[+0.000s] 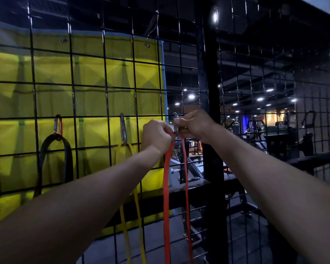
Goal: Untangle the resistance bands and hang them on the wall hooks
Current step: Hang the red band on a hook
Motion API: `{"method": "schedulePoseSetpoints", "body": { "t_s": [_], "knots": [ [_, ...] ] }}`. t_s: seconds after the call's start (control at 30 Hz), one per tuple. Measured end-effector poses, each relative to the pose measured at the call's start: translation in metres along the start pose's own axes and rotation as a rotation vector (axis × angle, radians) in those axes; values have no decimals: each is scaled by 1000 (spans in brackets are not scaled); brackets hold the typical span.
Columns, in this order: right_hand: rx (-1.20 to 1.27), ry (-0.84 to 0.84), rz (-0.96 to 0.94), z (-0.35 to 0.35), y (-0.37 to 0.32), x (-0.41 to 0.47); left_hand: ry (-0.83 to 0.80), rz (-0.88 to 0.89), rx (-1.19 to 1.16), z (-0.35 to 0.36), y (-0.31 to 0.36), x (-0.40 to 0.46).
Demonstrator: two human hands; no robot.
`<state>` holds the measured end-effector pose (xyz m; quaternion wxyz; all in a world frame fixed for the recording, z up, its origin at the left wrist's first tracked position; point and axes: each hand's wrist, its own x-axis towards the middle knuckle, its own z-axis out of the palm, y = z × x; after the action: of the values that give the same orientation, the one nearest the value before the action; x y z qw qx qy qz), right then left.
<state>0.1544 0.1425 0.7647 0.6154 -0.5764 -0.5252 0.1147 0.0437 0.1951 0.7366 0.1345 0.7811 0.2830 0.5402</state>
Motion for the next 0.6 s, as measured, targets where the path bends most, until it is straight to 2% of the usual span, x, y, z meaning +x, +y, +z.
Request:
{"method": "schedulePoseSetpoints", "body": {
  "t_s": [0.13,0.3,0.4,0.53,0.6],
  "knots": [
    [41,-46,31,0,13,-9,0,16,-19,1,-4,-8],
    [33,-71,-43,0,32,-25,-83,2,-19,7,-8,-26],
    [-83,1,-113,5,39,-36,-96,-40,-28,10,-14,-40],
    [-375,127,-253,5,40,-50,-88,-52,-15,9,-14,-56],
    [-454,161,-255,1,44,-55,-93,-49,22,9,-14,-63]
  ]
}}
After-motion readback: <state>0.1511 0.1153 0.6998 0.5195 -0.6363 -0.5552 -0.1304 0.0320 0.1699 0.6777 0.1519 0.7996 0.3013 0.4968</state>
